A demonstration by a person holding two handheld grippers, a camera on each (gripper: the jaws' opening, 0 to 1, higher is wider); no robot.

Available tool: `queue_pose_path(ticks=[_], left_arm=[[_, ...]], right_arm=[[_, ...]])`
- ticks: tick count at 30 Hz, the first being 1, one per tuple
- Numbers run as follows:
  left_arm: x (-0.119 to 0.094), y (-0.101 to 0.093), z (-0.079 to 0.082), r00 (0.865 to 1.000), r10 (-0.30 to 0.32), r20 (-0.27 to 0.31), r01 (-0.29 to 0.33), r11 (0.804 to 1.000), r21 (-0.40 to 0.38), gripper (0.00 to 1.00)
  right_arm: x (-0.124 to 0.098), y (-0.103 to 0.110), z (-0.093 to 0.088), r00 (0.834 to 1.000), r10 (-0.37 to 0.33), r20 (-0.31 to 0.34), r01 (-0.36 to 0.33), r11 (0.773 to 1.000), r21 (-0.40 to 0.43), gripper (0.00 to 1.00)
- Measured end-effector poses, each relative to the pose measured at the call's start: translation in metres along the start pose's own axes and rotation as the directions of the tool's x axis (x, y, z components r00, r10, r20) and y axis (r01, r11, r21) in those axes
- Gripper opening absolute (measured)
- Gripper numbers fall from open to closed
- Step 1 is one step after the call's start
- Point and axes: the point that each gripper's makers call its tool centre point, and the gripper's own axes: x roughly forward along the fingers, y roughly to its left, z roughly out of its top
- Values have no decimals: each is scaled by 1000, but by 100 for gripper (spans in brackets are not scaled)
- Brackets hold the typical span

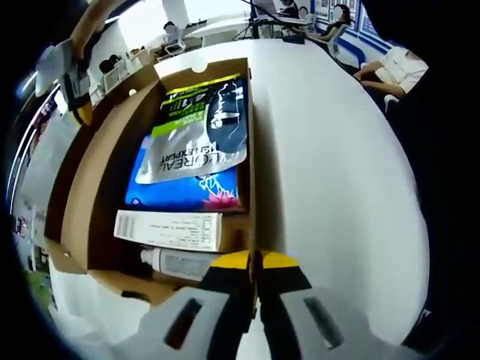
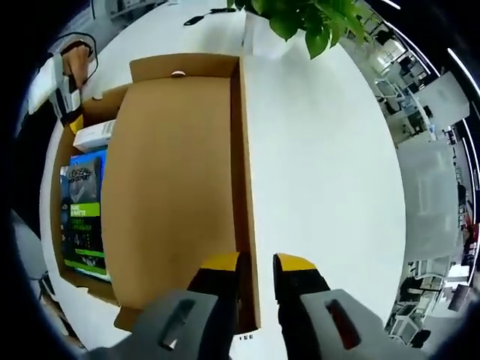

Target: Operate the shoe box by opening the lid, removing the specified soft item, and placing it in the target area until the item is outside and the box remains undamaged.

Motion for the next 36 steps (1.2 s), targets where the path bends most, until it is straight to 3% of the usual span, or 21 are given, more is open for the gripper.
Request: queue_pose_path(ticks=[18,36], left_arm=[[0,-1,0,1000,0,-3,0,1000,-4,2],[0,-1,0,1000,5,-8,-5,1000,-1,2]], right_arm=[[-19,14,8,1000,-24,15,25,999,-29,19],[-64,62,17,996,-61,68,68,992,-109,24]])
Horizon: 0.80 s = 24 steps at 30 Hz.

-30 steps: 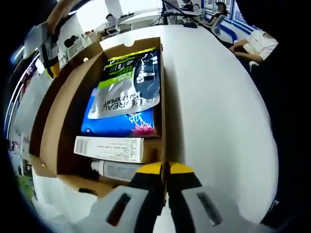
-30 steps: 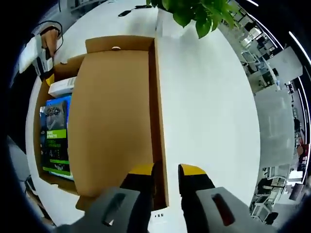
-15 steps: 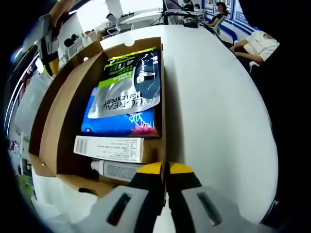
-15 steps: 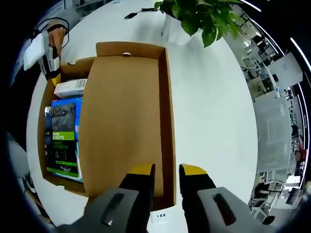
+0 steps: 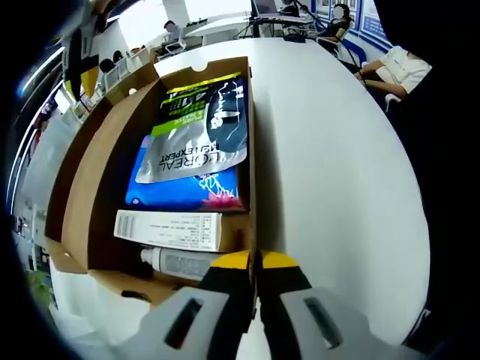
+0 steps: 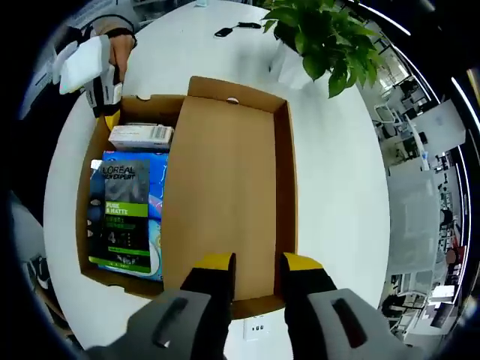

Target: Operate the shoe box by opening the lid, removing the specified soft item, and placing it in the target area until the item is outside and the box remains undamaged.

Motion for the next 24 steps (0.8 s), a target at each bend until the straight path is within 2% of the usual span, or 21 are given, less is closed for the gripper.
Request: queue_pose_path(ticks=[7,15,24], left_arm=[[1,-1,0,1000,1,-1,-1,1000,2,2],[1,-2,0,1000,4,-5,-4,1000,4,2],[1,-4,-1,1000,14,-13,-14,1000,11,2]], right_arm=[[-19,22,11,998,-26,48,27,999,-16,26],[-36,59,16,997,-39,61,42,998,-48,29],[-51,86,21,995,-60,80,64,997,-42,31]])
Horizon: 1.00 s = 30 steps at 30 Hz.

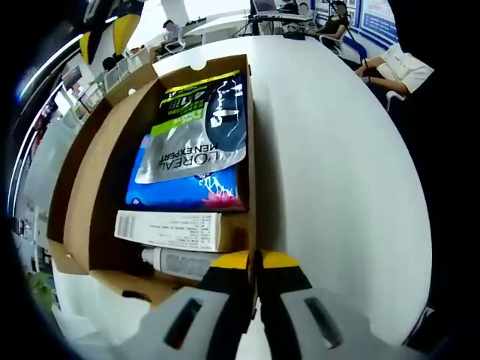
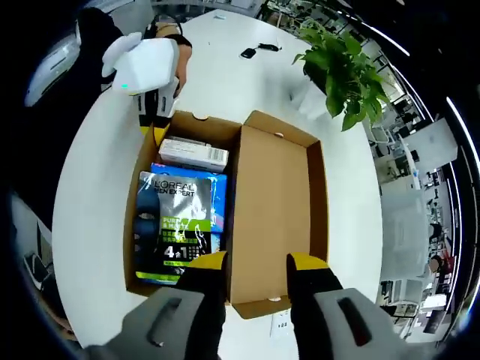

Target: Operate the shoe box by opening the lid, removing the specified soft item, and placing it in the target area until the item is outside and the box remains undamaged.

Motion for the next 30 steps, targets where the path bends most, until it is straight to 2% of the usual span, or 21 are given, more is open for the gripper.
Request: queue_pose_path(ticks=[6,10,14,30], left_arm=[[0,0,0,1000,2,-3,-2,1000,1,2],[-1,0,0,1000,0,-1,0,1000,1,2],[0,0,0,1000,-1,-1,1,1000,3,2],[-1,0,0,1000,-1,-1,1,1000,7,2]], right_arm=[[0,23,5,1000,14,18,-14,1000,5,33],[2,32,4,1000,28,7,-28,1000,-3,34],[4,40,9,999,41,28,-41,999,9,35],[36,96,-1,986,163,27,-164,986,40,42]])
